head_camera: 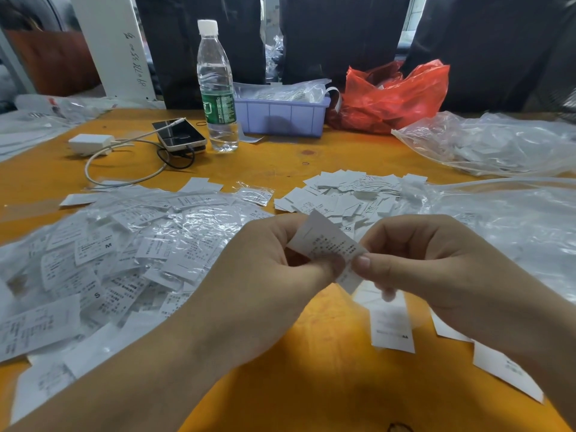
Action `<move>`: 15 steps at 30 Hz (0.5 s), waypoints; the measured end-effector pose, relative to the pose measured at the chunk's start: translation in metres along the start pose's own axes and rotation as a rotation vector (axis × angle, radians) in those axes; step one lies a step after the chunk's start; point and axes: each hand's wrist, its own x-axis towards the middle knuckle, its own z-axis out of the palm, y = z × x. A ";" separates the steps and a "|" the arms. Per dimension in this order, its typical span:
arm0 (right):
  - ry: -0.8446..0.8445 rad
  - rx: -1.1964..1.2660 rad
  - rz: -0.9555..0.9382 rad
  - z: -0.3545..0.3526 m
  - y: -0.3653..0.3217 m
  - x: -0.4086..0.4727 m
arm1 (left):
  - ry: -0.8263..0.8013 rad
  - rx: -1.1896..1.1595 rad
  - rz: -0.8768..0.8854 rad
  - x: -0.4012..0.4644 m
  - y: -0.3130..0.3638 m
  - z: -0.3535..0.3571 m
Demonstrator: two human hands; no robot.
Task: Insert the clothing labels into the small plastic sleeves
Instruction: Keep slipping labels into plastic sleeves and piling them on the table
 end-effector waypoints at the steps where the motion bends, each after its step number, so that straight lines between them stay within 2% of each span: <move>1: 0.001 -0.006 -0.005 0.000 0.000 0.000 | 0.003 -0.003 0.009 0.000 0.001 0.000; 7: 0.003 -0.041 -0.008 0.000 0.002 0.000 | 0.023 -0.151 -0.082 0.003 -0.002 -0.003; 15: 0.012 -0.118 -0.014 0.002 -0.001 -0.001 | 0.084 0.215 0.075 -0.002 0.001 -0.001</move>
